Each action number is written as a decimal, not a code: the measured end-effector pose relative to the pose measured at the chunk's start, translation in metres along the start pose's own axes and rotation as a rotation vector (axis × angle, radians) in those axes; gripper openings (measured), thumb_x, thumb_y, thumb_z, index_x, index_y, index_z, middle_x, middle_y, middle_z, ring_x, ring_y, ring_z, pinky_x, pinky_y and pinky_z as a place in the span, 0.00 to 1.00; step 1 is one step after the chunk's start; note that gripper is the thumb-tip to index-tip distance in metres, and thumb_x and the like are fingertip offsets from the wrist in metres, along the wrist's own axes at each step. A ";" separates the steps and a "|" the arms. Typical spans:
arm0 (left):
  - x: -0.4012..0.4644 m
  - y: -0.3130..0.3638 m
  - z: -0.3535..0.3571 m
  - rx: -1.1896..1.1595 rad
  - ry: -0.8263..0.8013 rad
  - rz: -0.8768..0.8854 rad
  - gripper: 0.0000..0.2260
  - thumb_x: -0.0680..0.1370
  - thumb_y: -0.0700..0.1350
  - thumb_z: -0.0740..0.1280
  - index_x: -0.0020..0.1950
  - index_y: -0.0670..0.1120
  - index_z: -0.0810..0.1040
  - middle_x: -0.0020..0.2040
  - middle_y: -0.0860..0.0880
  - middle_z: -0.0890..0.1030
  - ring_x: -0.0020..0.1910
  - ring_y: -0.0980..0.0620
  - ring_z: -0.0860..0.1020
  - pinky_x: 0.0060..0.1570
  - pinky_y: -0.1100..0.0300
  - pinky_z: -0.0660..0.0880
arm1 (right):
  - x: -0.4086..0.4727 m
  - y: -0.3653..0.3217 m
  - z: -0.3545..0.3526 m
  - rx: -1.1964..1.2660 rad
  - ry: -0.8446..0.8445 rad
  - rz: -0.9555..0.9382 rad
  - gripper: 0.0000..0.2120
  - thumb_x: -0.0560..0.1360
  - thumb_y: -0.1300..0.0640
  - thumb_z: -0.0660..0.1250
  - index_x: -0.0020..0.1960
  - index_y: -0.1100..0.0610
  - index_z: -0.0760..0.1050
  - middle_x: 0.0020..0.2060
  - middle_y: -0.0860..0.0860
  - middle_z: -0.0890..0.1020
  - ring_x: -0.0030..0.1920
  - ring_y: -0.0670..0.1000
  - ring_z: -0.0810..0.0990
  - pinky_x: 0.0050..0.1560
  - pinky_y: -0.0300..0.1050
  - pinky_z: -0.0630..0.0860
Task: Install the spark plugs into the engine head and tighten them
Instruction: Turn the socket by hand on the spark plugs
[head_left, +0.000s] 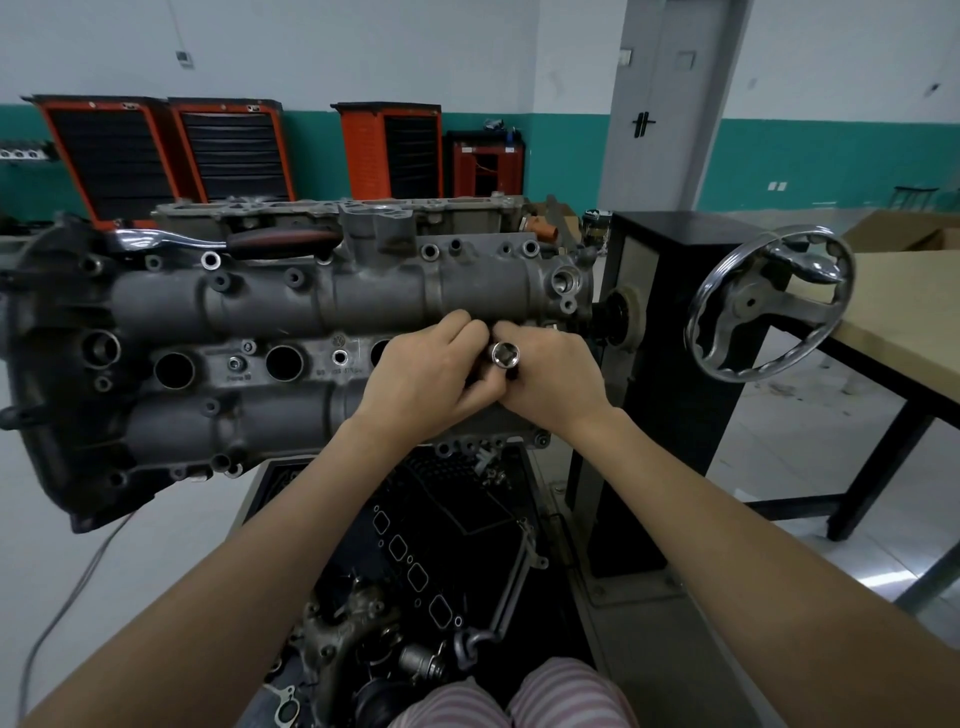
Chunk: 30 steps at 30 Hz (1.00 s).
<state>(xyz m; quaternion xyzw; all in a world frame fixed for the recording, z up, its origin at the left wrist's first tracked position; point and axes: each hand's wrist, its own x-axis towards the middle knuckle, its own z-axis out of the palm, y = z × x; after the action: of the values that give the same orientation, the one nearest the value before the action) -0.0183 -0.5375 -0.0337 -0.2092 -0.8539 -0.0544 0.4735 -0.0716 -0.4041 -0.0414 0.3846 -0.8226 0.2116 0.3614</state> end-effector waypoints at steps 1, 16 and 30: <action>0.000 0.000 0.000 -0.004 -0.002 0.005 0.13 0.73 0.47 0.60 0.34 0.39 0.72 0.31 0.44 0.72 0.24 0.47 0.70 0.25 0.63 0.58 | 0.000 0.000 0.000 -0.005 0.001 0.010 0.10 0.67 0.58 0.68 0.36 0.59 0.68 0.26 0.54 0.75 0.26 0.60 0.74 0.27 0.43 0.60; -0.001 -0.001 0.001 0.029 0.010 0.023 0.13 0.73 0.47 0.60 0.33 0.40 0.73 0.30 0.45 0.72 0.23 0.47 0.71 0.25 0.64 0.57 | 0.001 0.001 0.001 -0.017 0.013 0.009 0.10 0.67 0.59 0.69 0.36 0.61 0.68 0.24 0.55 0.75 0.25 0.61 0.73 0.26 0.42 0.60; -0.001 -0.002 0.004 0.050 0.016 -0.014 0.12 0.72 0.47 0.62 0.31 0.41 0.73 0.29 0.45 0.73 0.22 0.45 0.72 0.21 0.61 0.62 | 0.001 0.002 0.003 -0.013 -0.012 0.027 0.08 0.66 0.61 0.69 0.32 0.59 0.71 0.26 0.54 0.77 0.28 0.59 0.75 0.28 0.42 0.60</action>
<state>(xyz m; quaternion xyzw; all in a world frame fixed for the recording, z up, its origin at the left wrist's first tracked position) -0.0217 -0.5386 -0.0366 -0.1907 -0.8525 -0.0380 0.4852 -0.0748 -0.4052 -0.0430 0.3723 -0.8314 0.2087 0.3558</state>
